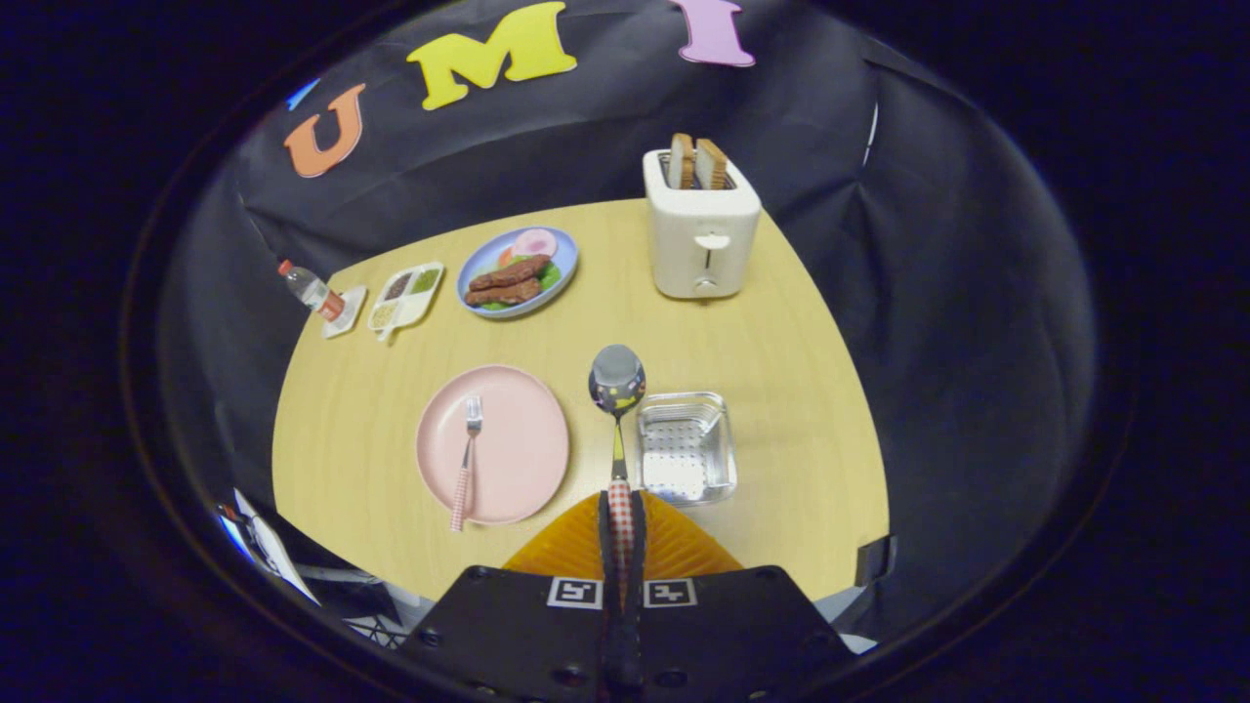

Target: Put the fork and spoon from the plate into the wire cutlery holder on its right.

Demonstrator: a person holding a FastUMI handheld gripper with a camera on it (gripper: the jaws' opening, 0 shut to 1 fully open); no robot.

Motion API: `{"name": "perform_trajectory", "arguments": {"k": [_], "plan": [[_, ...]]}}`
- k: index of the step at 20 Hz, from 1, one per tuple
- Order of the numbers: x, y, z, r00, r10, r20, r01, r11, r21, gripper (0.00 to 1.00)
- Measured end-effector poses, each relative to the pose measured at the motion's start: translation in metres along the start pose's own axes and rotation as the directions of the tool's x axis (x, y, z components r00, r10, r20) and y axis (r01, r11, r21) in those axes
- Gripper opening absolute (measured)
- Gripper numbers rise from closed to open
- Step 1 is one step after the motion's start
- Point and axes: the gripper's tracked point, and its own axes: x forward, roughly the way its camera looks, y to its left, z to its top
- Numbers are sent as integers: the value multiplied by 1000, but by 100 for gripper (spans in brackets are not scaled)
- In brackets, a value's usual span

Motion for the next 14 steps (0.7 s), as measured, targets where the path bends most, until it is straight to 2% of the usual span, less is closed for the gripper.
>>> {"name": "perform_trajectory", "arguments": {"k": [4,8,14], "plan": [[0,-21,-19,989,19,-143,-11,998,55,1],[12,-24,-32,954,62,-294,-28,993,116,1],[35,-17,-30,909,97,-405,-23,983,184,1]]}}
